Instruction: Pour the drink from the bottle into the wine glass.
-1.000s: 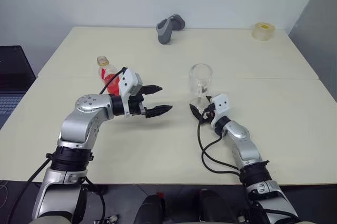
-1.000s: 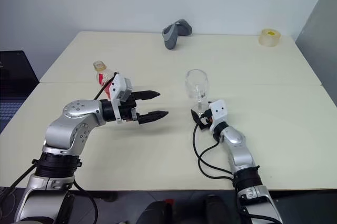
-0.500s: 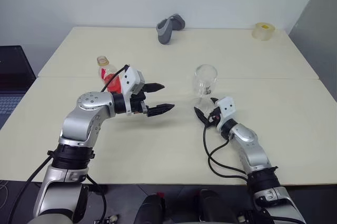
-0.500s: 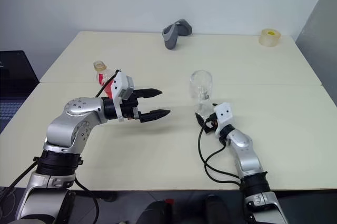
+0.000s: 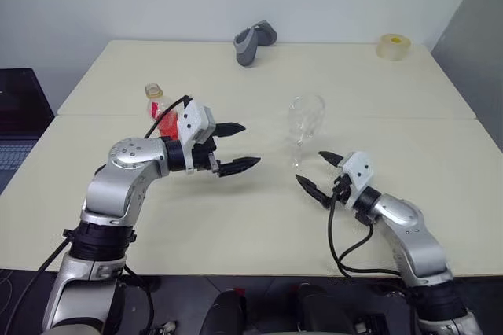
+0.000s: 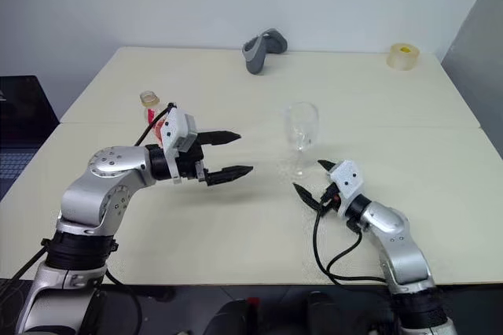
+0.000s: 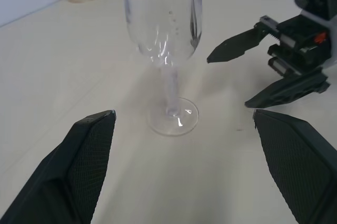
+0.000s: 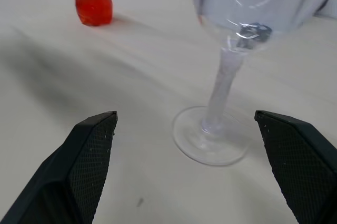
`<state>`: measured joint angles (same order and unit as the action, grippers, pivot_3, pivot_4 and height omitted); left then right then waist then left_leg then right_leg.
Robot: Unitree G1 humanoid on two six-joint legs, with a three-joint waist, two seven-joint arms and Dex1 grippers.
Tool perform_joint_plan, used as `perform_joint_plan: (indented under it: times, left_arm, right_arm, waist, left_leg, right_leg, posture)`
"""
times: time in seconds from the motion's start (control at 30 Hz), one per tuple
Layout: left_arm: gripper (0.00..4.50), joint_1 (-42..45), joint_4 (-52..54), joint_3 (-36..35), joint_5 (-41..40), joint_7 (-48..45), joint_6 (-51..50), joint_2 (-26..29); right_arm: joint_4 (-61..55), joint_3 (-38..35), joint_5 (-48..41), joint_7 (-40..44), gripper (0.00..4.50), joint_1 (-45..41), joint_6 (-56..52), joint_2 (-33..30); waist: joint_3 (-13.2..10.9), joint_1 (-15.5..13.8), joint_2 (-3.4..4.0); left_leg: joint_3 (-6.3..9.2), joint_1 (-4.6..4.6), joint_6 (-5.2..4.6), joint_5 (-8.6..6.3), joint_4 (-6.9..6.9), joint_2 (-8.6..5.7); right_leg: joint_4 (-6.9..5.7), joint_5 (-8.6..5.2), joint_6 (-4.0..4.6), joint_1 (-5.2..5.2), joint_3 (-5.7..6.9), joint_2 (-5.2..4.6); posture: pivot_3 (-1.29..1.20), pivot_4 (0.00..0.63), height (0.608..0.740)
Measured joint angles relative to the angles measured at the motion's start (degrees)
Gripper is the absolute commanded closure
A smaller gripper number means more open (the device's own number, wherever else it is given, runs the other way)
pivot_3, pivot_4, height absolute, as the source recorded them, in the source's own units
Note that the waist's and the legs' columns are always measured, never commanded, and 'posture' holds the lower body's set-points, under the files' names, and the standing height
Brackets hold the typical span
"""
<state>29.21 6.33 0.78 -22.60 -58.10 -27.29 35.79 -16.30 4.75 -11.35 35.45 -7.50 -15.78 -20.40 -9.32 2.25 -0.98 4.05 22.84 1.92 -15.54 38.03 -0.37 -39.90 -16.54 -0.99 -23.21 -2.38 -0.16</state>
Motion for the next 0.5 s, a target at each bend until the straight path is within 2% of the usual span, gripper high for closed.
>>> perform_joint_plan:
  times: [0.3, 0.5]
  left_arm:
    - [0.00, -2.4, 3.0, -1.9, -1.2, 1.9, -1.3, 0.6]
    - [0.00, -7.5, 4.9, -6.3, -1.2, 10.6, -1.7, -0.8]
  right_arm:
    - [-7.3, 0.3, -5.9, 1.8, 0.03, 0.3, -7.8, -2.1]
    - [-13.0, 0.8, -11.2, 4.7, 0.03, 0.5, -13.7, -6.4]
  waist:
    - [0.0, -0.3, 0.00]
    - [0.0, -0.5, -0.01]
  left_leg:
    - [0.01, 0.00, 0.00, 0.00, 0.01, -0.01]
    - [0.04, 0.01, -0.01, 0.00, 0.02, 0.00]
  right_leg:
    - [0.02, 0.00, 0.00, 0.01, 0.00, 0.00]
    - [0.04, 0.00, 0.00, 0.03, 0.02, -0.01]
  posture:
    - [0.00, 0.150, 0.740]
    - [0.00, 0.150, 0.740]
